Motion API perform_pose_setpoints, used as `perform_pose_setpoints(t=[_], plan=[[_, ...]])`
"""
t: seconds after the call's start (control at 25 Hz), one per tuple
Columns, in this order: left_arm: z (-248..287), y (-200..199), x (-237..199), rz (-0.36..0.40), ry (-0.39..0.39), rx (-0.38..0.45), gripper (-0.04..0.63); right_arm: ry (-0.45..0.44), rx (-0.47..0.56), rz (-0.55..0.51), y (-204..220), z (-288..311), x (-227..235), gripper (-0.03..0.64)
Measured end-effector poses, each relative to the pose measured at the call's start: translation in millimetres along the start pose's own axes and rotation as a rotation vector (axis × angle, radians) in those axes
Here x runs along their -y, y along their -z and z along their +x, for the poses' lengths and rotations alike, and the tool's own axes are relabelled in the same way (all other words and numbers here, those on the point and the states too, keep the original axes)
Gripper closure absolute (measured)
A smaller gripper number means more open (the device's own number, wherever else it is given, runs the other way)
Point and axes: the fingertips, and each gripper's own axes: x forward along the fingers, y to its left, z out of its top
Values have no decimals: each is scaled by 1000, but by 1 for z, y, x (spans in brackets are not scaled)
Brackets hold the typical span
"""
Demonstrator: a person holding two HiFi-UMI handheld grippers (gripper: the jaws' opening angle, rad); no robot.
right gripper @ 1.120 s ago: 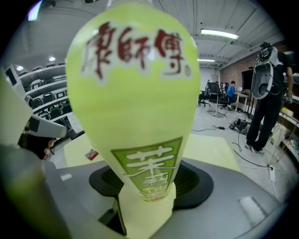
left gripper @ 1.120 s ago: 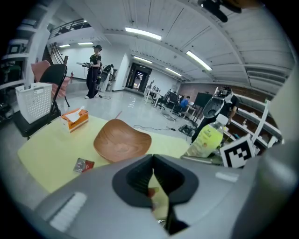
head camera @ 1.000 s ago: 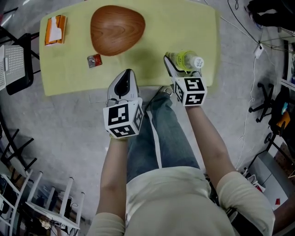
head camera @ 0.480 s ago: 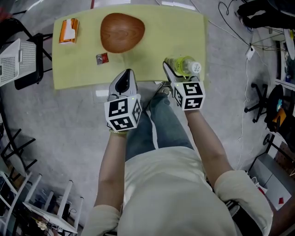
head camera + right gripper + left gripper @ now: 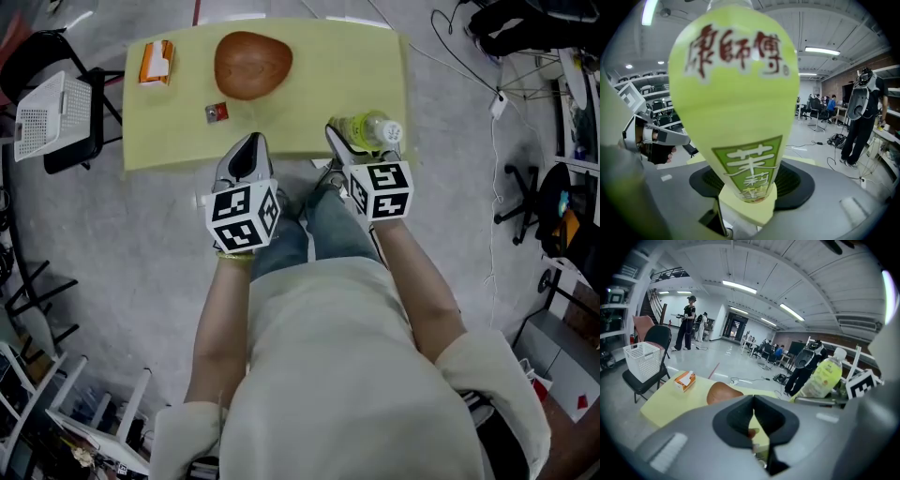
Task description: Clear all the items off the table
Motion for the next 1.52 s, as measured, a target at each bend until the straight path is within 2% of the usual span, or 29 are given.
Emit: perform_pose_setpoints(t=[0.32, 0.56, 0.84, 1.04, 1.52], plan=[[-36, -11, 13, 20, 38, 19, 584, 0, 18, -24, -16, -39, -17, 328], [-57, -20, 20, 43, 18, 49, 584, -58, 37, -43, -24, -60, -30, 328], [-72, -31, 16, 5, -86, 97, 584, -172, 27, -107, -32, -66, -40, 328], [-89, -26, 24, -37, -154, 129, 584, -243, 39, -157, -37, -72, -42, 328], [-130, -2, 47, -83, -296, 185, 584, -452, 61, -289, -38, -91, -68, 328]])
